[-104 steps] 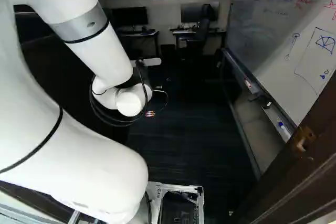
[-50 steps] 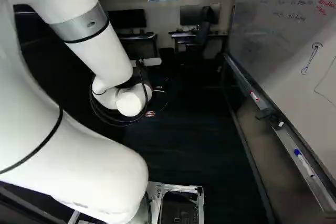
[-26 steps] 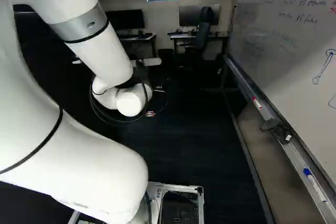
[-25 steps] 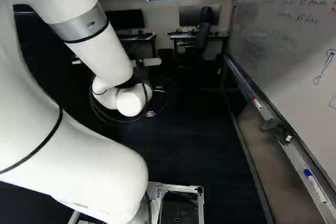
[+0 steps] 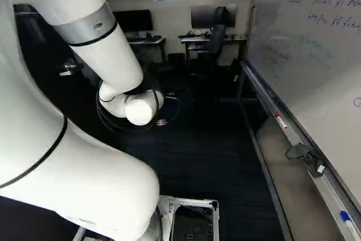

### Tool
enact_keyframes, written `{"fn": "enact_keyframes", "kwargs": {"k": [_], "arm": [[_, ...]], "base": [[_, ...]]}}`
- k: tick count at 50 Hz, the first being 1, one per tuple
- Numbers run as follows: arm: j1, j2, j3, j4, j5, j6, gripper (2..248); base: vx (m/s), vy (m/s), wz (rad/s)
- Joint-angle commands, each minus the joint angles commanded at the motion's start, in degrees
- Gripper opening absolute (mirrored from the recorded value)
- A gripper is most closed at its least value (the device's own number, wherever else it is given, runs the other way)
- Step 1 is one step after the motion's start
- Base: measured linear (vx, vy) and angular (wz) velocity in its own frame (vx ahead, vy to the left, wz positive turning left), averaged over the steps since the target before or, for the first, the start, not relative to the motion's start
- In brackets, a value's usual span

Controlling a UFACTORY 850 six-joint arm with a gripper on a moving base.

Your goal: Open the door and move inside

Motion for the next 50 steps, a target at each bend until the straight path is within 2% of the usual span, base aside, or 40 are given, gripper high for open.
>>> {"fn": "enact_keyframes", "kwargs": {"k": [50], "arm": [[0.0, 0.0, 0.0, 0.0, 0.0, 0.0, 247]], "base": [[0.211, -0.028, -0.017]]}}
